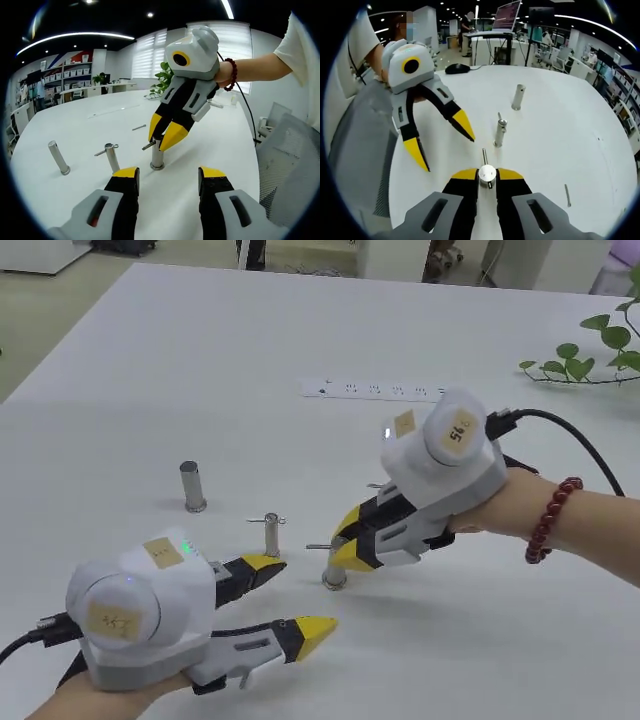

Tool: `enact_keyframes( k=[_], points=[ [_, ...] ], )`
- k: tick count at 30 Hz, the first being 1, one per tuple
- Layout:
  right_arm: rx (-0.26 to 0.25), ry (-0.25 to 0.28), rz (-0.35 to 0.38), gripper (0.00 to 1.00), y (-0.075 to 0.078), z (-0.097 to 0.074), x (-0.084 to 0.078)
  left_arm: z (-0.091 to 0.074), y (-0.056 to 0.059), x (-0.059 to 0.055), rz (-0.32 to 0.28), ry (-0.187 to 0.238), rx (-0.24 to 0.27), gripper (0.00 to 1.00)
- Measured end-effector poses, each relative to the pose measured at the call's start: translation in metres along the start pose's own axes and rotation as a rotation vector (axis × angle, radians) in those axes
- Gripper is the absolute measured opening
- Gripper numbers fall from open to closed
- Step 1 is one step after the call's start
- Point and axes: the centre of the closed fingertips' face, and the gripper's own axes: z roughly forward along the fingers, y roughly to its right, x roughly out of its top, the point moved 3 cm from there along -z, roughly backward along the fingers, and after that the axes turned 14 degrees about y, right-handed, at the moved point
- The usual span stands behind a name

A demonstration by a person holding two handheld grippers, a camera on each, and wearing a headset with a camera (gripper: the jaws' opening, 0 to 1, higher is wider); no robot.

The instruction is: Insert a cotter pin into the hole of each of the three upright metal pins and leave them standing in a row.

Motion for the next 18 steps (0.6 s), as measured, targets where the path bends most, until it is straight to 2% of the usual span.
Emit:
enact_keyframes(
  k=[10, 18],
  points=[
    [-0.03, 0.014, 0.011, 0.13, 0.011, -0.004, 0.007, -0.013, -0.004, 0.003, -0.025, 0.02, 0.034, 0.47],
    [-0.043, -0.001, 0.016, 0.13, 0.019, -0.003, 0.003, -0.018, -0.008, 0.007, -0.036, 0.038, 0.054, 0.49]
  ],
)
